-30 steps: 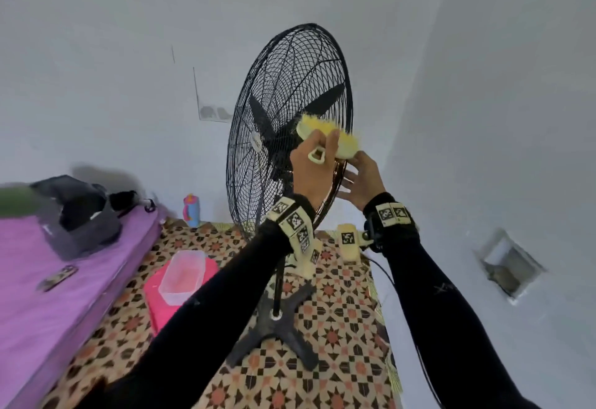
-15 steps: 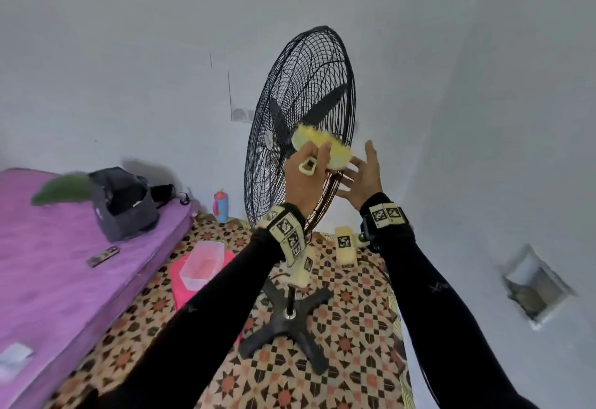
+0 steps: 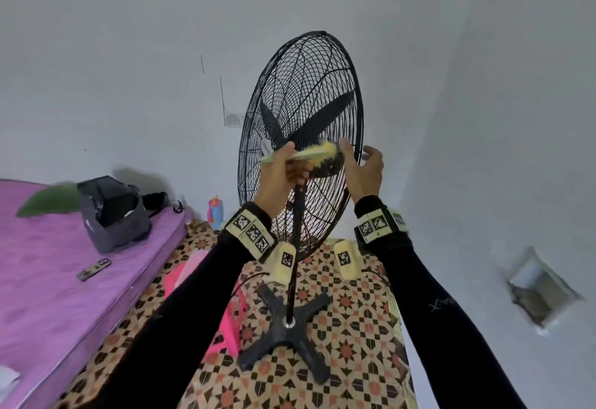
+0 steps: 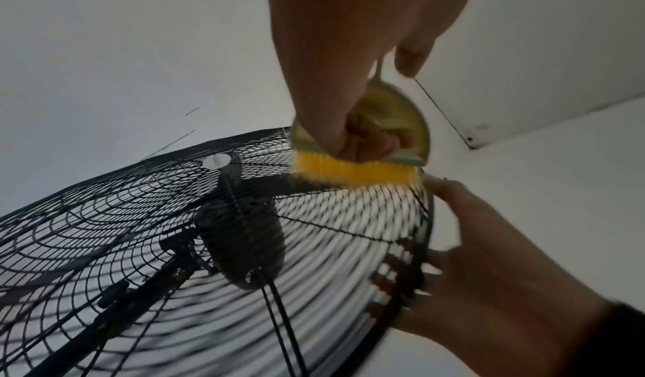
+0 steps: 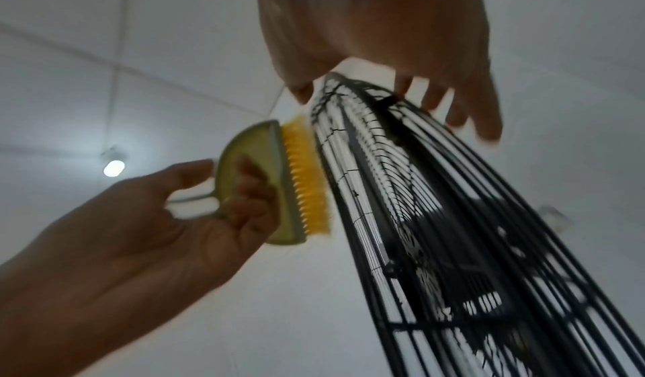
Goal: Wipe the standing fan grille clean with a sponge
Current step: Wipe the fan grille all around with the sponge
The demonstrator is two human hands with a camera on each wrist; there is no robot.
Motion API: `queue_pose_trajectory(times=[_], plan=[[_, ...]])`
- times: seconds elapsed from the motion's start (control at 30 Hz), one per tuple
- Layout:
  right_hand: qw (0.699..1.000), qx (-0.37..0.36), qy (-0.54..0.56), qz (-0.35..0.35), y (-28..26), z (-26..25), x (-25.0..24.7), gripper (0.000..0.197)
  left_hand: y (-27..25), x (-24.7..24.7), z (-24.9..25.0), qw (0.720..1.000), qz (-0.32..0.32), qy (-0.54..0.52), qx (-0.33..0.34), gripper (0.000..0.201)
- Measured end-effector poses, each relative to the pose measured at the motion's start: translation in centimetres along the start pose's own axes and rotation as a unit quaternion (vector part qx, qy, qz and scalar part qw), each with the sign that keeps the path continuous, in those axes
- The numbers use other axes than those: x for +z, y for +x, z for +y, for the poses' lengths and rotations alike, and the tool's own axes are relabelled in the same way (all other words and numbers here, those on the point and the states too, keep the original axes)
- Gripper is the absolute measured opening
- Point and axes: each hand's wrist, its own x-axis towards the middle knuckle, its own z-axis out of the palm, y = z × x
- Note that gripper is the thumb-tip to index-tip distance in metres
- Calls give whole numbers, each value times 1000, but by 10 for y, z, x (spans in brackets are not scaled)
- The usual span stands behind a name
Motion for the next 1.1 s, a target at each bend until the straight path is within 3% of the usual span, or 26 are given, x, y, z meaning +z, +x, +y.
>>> queue_pose_trajectory(times=[0.1,0.2,0.27,0.33,0.37,0.4,0.5,0.6,0.67,0.7,0.8,0.83,0.87,0.93,1.1], plan=[[984,-141,-86,60,3,-17,9,80,26,-16,7,998,-51,-4,-39,39],[911,-311,-257,90,8,-38,17,81,44,-31,9,985,-133,110,4,50],[844,-397,-361,16,5,-53,26,83,53,-37,15,969,-184,160,37,47],[787,-394,-469,-74,-1,-59,41,69,64,-39,23,961,-214,167,49,42],[771,-383,-503,-80,-3,-55,47,58,70,-39,26,958,-227,166,52,39],[769,-380,-511,-62,-2,-49,50,49,77,-40,29,955,-242,164,52,36],[817,-402,-411,45,6,-19,52,34,106,-52,36,944,-288,157,36,27],[863,-385,-293,146,7,6,56,30,139,-57,41,904,-338,246,88,69],[887,-373,-197,186,9,18,54,32,166,-49,42,847,-331,363,204,77],[893,-370,-156,205,11,22,51,35,180,-42,42,798,-316,433,276,79],[888,-366,-96,262,27,35,32,40,217,-20,34,564,-319,645,404,98],[884,-365,-97,274,34,38,25,39,226,-13,31,501,-332,680,419,106],[881,-363,-99,286,43,41,19,37,234,-5,28,458,-340,700,429,110],[876,-352,-91,317,62,45,7,32,245,10,21,419,-344,714,442,110],[875,-298,-27,380,104,65,-14,46,261,47,21,381,-320,747,440,109]])
